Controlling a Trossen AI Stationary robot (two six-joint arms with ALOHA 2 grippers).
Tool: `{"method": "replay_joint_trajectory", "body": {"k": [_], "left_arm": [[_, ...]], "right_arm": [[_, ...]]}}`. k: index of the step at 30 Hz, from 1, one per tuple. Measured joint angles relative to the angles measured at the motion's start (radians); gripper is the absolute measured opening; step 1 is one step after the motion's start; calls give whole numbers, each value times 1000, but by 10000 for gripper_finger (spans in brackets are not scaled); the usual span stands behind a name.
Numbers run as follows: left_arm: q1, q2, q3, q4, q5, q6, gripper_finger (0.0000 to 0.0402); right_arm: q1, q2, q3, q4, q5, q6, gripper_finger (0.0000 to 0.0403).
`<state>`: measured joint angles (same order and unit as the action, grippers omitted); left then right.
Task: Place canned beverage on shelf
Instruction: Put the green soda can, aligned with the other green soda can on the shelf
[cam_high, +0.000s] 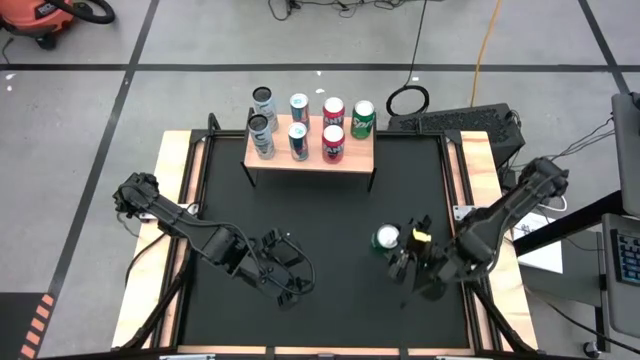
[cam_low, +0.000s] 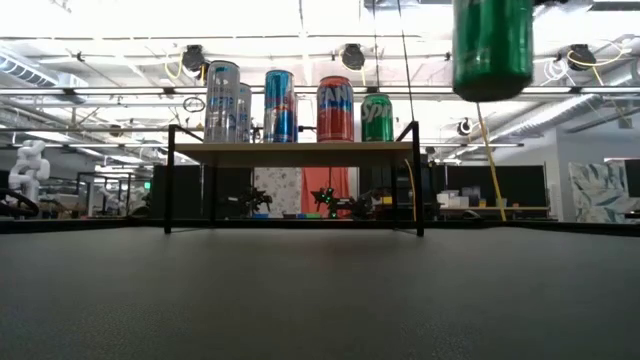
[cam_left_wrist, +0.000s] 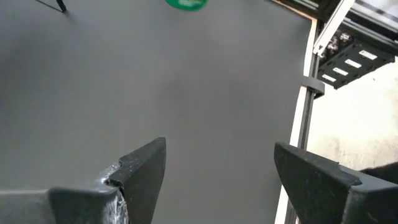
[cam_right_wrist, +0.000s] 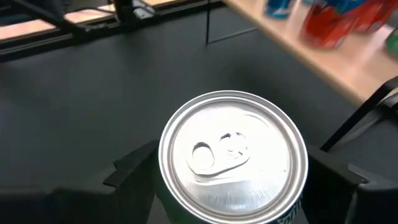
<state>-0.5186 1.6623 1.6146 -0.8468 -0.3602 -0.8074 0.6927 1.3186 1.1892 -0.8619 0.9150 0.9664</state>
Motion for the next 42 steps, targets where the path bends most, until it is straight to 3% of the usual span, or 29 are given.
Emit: {"method": "replay_joint_trajectory", "body": {"k": [7,21,33,42], "left_arm": [[0,0,0,3,-18,-26,299],[35,0,0,2,-41,-53,299],[76,0,0,0,-42,-52,299],[76,0,0,-1,-41,-102,299]], "right_arm": [[-107,-90,0,12,-9,-180,293],[-398,-217,0,163,-271,-590,292],[-678,-243,0,322,-628,-796,292],[-869,-237,0,403,-827,-863,292]]}}
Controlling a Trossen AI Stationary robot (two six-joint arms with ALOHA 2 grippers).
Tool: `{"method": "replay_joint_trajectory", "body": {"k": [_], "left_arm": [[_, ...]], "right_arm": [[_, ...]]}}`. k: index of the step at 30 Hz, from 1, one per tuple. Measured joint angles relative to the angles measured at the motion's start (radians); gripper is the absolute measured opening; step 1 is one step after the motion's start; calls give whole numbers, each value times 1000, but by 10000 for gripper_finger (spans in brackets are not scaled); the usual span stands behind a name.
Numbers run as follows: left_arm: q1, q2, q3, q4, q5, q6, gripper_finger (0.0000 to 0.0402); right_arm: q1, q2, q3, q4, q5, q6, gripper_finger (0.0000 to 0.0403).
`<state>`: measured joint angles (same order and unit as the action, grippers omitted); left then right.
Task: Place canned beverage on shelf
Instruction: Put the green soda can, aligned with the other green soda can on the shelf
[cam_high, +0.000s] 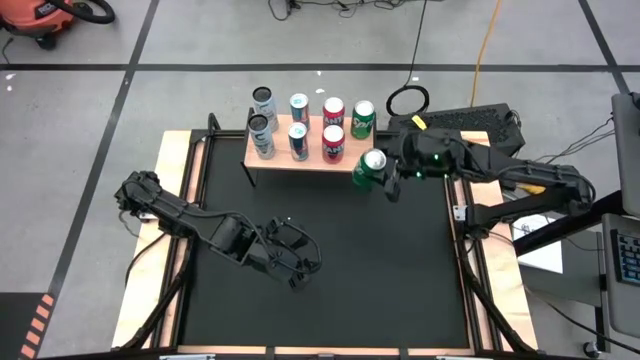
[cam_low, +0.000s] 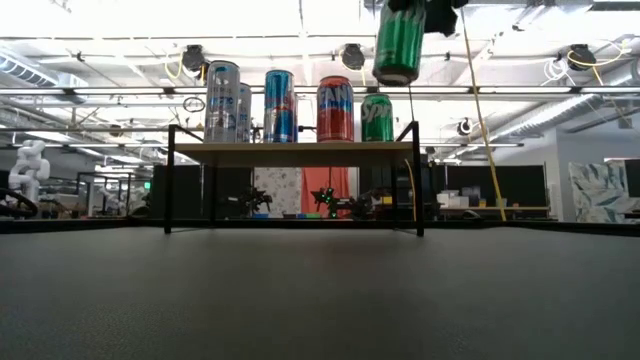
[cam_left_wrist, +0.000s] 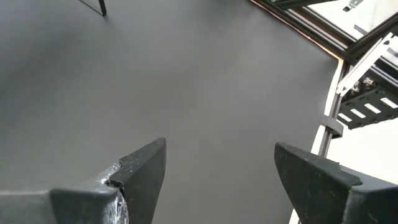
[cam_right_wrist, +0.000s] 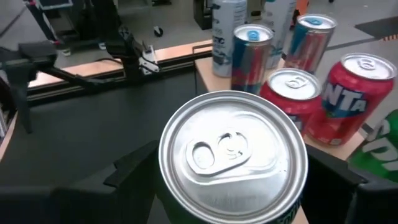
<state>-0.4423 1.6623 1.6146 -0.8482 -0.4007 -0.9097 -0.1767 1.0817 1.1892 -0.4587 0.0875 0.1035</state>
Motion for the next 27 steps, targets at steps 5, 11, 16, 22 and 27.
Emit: {"method": "replay_joint_trajectory", "body": {"k": [5,11,16,22,27], "left_arm": [[0,0,0,0,0,-1,299],[0,0,0,0,7,-1,299],[0,0,0,0,25,-1,299],[0,0,0,1,36,-2,299],[0,0,0,1,49,-10,299]], "right_arm": [[-96,2,0,34,-83,-33,292],[-184,25,0,57,-170,-64,292],[-229,67,0,90,-242,-96,292],[-263,102,0,101,-288,-131,292],[-302,114,0,110,-361,-154,292]]}}
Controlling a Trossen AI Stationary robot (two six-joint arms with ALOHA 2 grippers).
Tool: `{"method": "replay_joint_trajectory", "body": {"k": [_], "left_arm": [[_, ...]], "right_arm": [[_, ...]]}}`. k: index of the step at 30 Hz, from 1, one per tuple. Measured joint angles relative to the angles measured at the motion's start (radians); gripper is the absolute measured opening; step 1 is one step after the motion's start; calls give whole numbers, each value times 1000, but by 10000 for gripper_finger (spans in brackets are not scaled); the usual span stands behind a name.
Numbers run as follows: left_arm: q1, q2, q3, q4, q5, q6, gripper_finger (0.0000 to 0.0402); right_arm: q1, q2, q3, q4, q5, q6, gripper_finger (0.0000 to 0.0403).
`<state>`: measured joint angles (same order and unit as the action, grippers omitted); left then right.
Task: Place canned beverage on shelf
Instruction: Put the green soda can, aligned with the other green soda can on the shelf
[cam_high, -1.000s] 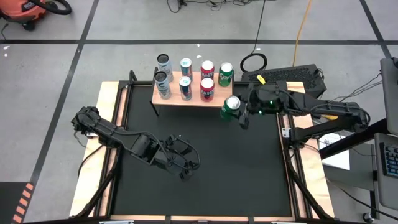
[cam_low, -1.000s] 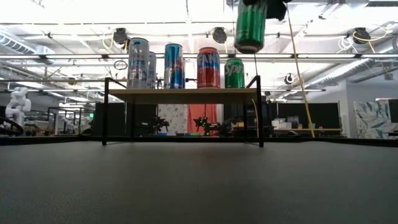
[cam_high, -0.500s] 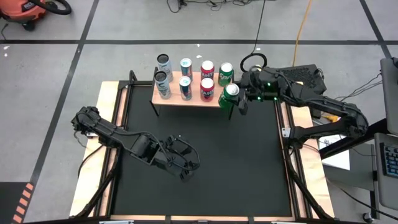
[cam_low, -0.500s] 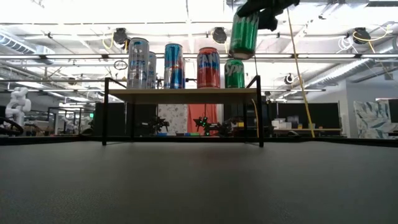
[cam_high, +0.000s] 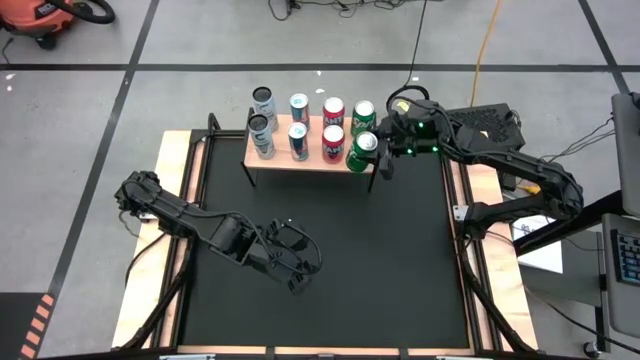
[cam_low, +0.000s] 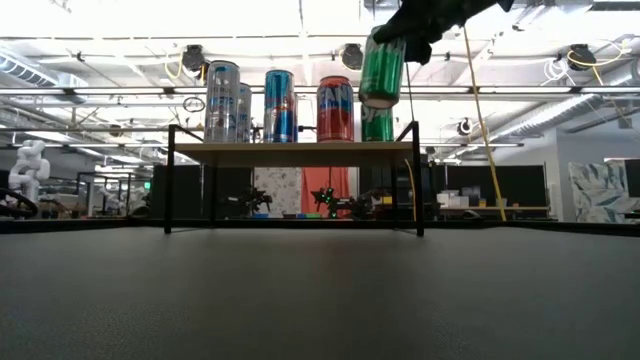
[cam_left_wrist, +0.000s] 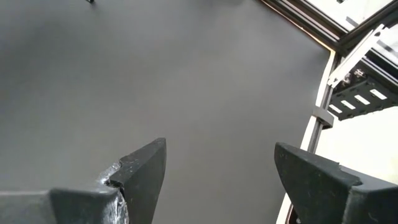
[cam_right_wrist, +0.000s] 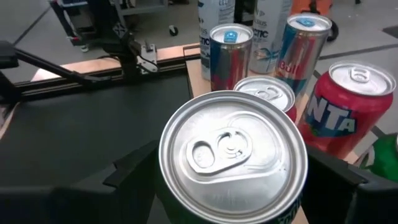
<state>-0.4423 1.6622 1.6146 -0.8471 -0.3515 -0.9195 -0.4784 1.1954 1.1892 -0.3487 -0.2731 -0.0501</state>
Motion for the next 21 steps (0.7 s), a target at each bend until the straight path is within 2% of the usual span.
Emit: {"method": "replay_joint_trajectory", "body": {"k": [15,21], "left_arm": [[0,0,0,0,8,-1,299],[0,0,0,0,8,-12,299]], "right_arm": [[-92,34,1,-5,-146,-103,292],[-92,52,1,-25,-150,-159,292]]}}
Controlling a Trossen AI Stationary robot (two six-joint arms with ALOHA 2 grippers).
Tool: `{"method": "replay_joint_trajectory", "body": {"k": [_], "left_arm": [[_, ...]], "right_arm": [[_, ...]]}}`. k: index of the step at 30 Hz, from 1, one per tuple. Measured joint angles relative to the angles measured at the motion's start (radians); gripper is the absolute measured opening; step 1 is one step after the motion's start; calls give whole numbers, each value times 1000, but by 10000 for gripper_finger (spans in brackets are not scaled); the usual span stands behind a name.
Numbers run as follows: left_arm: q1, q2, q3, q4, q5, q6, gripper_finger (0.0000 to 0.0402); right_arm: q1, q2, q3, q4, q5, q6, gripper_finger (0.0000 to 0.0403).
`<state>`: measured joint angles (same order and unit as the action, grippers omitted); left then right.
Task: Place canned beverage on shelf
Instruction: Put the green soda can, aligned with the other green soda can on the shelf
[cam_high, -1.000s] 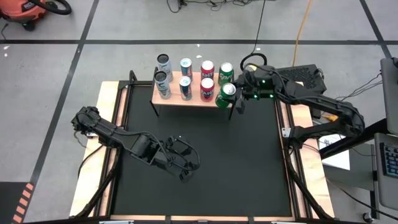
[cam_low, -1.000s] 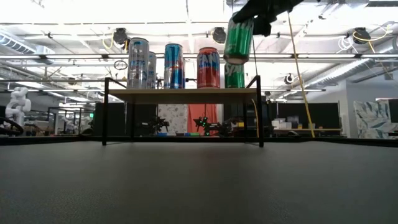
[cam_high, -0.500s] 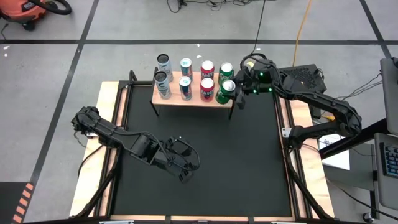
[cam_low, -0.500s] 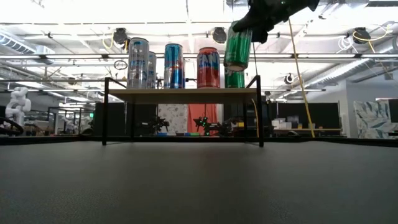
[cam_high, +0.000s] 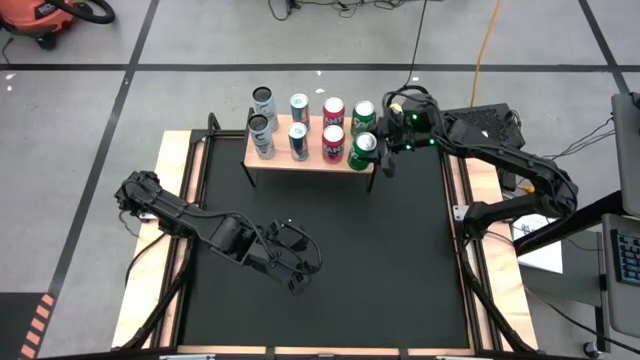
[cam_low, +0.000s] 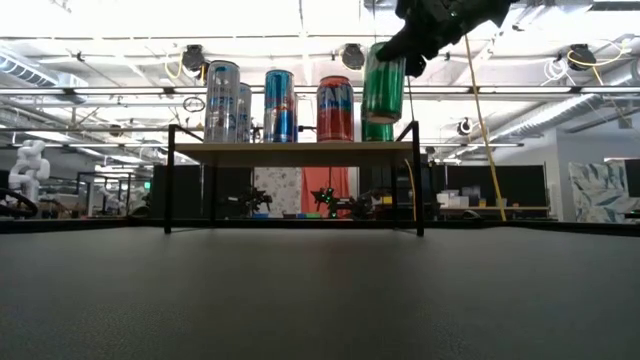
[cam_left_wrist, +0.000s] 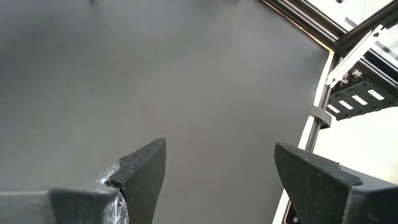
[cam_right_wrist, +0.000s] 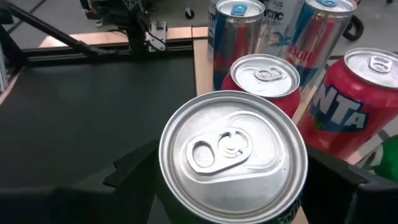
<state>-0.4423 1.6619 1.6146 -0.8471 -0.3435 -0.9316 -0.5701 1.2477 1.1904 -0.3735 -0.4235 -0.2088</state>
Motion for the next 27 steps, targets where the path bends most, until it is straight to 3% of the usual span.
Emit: {"method": "replay_joint_trajectory", "body": {"k": [27], "left_arm": [[0,0,0,0,0,-6,299]], "right_arm": [[-46,59,0,-40,-1,-104,292]]}}
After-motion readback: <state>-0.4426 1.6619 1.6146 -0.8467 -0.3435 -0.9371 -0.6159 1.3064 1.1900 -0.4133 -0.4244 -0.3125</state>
